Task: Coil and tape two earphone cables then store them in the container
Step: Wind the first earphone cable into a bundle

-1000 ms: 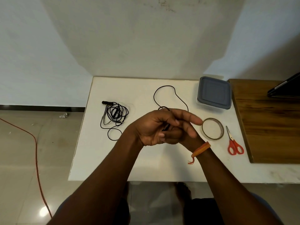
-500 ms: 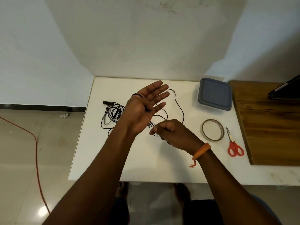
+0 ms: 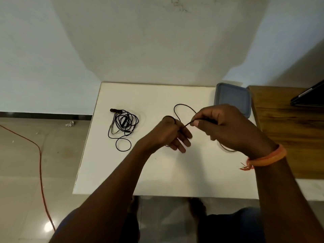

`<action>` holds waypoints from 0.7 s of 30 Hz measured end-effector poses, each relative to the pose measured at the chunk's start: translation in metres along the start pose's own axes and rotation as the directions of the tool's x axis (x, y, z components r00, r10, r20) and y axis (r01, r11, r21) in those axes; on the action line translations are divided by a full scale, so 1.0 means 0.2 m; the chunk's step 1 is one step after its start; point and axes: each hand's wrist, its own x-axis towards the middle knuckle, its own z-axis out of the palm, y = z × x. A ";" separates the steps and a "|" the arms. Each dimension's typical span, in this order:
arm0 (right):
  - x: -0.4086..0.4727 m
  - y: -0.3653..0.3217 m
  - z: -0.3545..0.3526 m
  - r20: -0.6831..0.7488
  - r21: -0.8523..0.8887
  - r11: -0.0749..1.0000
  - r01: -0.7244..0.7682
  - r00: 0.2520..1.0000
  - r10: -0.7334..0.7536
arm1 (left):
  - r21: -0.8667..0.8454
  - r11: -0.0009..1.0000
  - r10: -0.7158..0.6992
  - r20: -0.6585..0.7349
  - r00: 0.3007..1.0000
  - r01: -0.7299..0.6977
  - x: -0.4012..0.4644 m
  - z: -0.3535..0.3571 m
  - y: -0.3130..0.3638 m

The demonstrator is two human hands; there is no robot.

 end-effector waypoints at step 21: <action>0.01 0.08 0.00 -0.178 0.217 0.976 0.015 0.984 0.024 | -0.188 0.977 0.000 0.464 0.886 0.098 -0.07 0.10 0.02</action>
